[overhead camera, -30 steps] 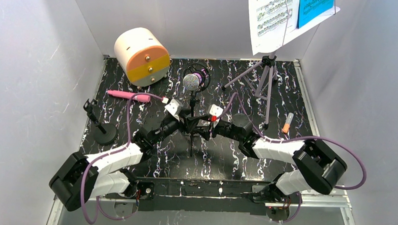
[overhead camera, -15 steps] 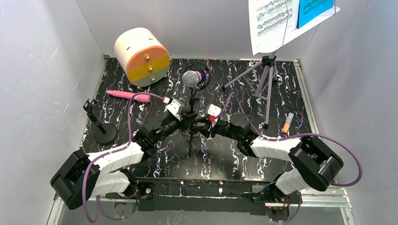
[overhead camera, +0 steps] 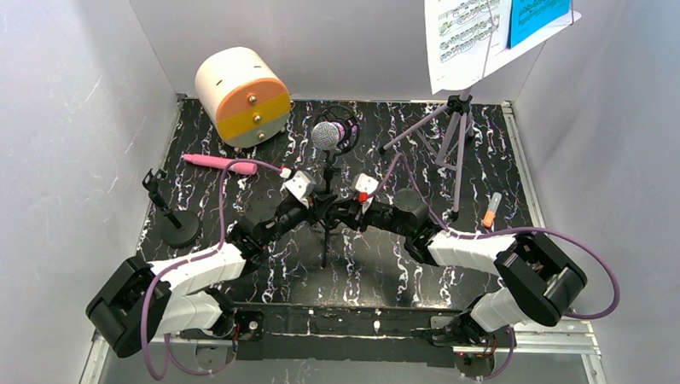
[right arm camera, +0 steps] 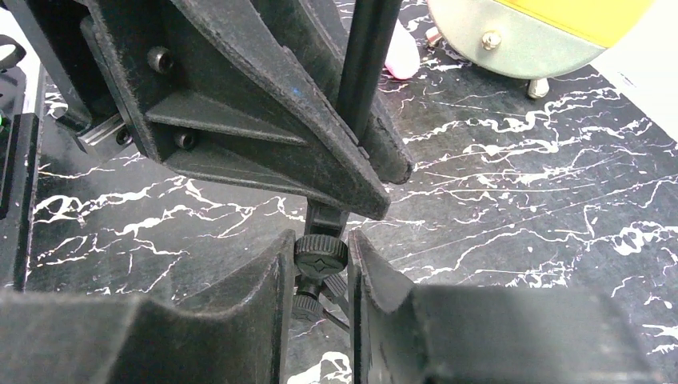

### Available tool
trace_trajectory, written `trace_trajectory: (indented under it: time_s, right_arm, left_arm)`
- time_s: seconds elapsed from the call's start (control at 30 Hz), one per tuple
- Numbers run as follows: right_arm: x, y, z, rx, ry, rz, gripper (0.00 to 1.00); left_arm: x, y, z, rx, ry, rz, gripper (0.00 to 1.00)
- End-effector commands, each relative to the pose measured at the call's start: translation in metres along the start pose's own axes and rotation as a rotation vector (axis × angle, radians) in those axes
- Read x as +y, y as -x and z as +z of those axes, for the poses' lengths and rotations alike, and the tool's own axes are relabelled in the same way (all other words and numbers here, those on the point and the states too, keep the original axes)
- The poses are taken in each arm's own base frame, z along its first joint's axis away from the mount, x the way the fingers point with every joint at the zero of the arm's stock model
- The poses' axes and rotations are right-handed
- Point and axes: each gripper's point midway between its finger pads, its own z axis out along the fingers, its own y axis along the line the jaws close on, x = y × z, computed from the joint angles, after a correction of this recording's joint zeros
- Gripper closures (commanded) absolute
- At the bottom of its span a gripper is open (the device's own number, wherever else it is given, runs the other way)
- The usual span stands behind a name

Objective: Pack up the instrument practice props
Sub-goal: Unscrew the microphone stand from the music stand.

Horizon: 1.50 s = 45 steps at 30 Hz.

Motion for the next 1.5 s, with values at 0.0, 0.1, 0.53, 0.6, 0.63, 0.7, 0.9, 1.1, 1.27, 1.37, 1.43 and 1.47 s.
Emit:
trace_trajectory:
  time_s: [0.0,0.1,0.53,0.6,0.63,0.7,0.9,1.1,1.27,1.37,1.43,1.47]
  right_arm:
    - [-0.007,0.024,0.006,-0.049,0.001,-0.027,0.75]
    - [-0.006,0.015,0.009,-0.001,0.032,-0.044,0.92]
    - [-0.002,-0.007,0.002,0.089,0.107,-0.355,0.99]
    - [-0.004,-0.012,0.002,0.118,0.107,-0.428,0.99]
    - [-0.005,-0.013,0.002,0.131,0.101,-0.474,0.99]
    - [-0.007,-0.020,0.003,0.171,0.089,-0.570,0.99]
    - [-0.014,-0.032,0.008,0.279,-0.010,-0.907,0.99]
    - [-0.013,-0.010,0.011,0.249,-0.103,-1.060,0.99]
    - [-0.007,-0.007,0.015,0.225,-0.116,-0.825,0.84]
    - [-0.007,-0.007,0.014,0.201,-0.159,-0.625,0.64]
    - [-0.007,-0.006,0.012,0.168,-0.175,-0.459,0.58]
    - [-0.009,-0.006,0.010,0.150,-0.180,-0.376,0.55]
  left_arm:
    - [-0.005,0.002,-0.001,-0.020,-0.023,0.005,0.96]
    - [-0.005,0.002,-0.001,-0.018,-0.023,0.009,0.97]
    - [-0.004,0.001,0.003,-0.011,-0.013,-0.029,1.00]
    - [-0.001,0.000,0.004,-0.008,0.002,-0.038,1.00]
    - [0.000,-0.001,0.004,-0.007,0.010,-0.043,1.00]
    - [0.001,-0.001,0.004,-0.005,0.017,-0.050,1.00]
    - [0.002,-0.001,0.004,-0.002,0.029,-0.068,1.00]
    - [0.005,-0.001,0.004,0.002,0.043,-0.070,1.00]
    - [0.008,-0.004,0.002,0.006,0.059,-0.050,1.00]
    - [0.009,-0.006,0.000,0.011,0.064,-0.031,1.00]
    - [0.010,-0.008,-0.001,0.015,0.063,-0.019,1.00]
    - [0.010,-0.009,-0.001,0.016,0.061,-0.015,1.00]
